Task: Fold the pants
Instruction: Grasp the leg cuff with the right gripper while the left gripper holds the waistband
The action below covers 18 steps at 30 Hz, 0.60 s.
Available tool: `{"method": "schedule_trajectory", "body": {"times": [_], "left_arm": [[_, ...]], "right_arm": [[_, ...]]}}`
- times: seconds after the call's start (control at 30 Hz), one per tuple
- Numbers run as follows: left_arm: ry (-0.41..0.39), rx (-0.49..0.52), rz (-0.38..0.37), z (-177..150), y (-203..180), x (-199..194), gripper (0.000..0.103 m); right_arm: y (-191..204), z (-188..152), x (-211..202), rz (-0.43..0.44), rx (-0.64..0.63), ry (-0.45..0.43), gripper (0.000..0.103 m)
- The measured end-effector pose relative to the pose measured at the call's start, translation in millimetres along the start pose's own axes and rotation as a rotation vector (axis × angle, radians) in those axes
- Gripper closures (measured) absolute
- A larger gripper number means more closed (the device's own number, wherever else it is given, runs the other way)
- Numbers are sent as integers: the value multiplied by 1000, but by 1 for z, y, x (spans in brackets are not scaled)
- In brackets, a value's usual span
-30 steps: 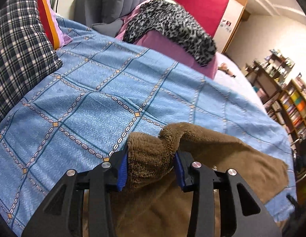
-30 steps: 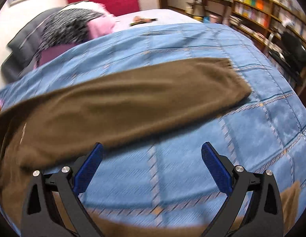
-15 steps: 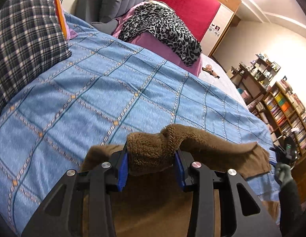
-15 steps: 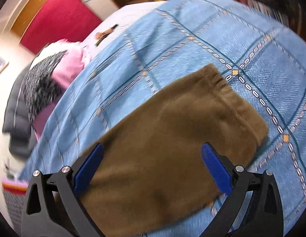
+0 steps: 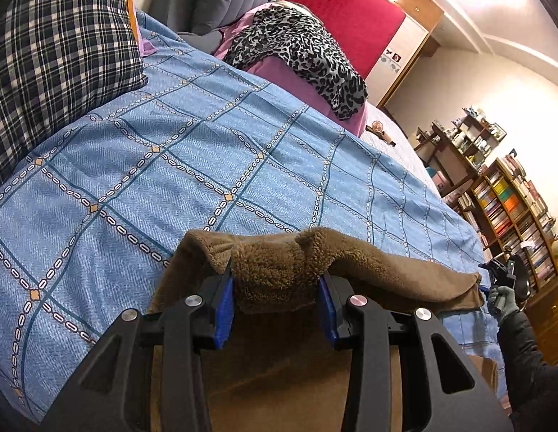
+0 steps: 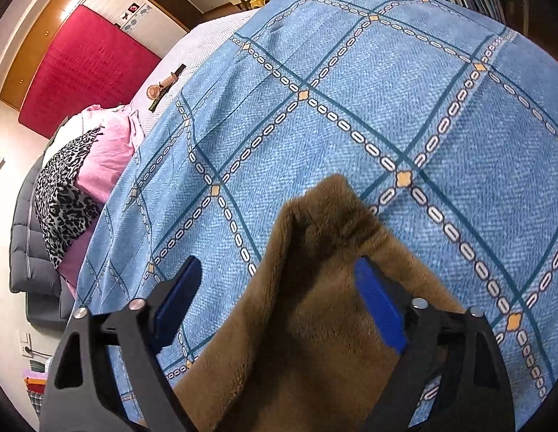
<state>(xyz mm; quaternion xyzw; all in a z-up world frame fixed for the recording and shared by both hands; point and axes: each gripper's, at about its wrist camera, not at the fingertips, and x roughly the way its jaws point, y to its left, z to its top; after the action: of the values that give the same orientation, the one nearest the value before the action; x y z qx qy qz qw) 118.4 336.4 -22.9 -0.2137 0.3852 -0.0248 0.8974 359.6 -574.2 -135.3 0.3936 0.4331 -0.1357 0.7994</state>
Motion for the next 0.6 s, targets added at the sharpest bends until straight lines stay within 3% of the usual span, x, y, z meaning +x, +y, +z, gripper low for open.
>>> {"method": "schedule_trajectory", "body": {"times": [0.17, 0.3, 0.5, 0.53, 0.6], "left_arm": [[-16, 4, -11, -2, -1, -7, 64], [-32, 15, -17, -7, -1, -13, 64], [-29, -10, -12, -13, 0, -17, 64], [-32, -8, -14, -13, 0, -19, 64], [-38, -10, -16, -12, 0, -20, 64]], "right_arm": [[11, 4, 3, -19, -27, 11, 26], [11, 6, 16, -98, -16, 37, 33], [18, 7, 25, -250, -34, 53, 62], [19, 6, 24, -272, -46, 52, 73], [16, 4, 17, -257, -42, 42, 83]]}}
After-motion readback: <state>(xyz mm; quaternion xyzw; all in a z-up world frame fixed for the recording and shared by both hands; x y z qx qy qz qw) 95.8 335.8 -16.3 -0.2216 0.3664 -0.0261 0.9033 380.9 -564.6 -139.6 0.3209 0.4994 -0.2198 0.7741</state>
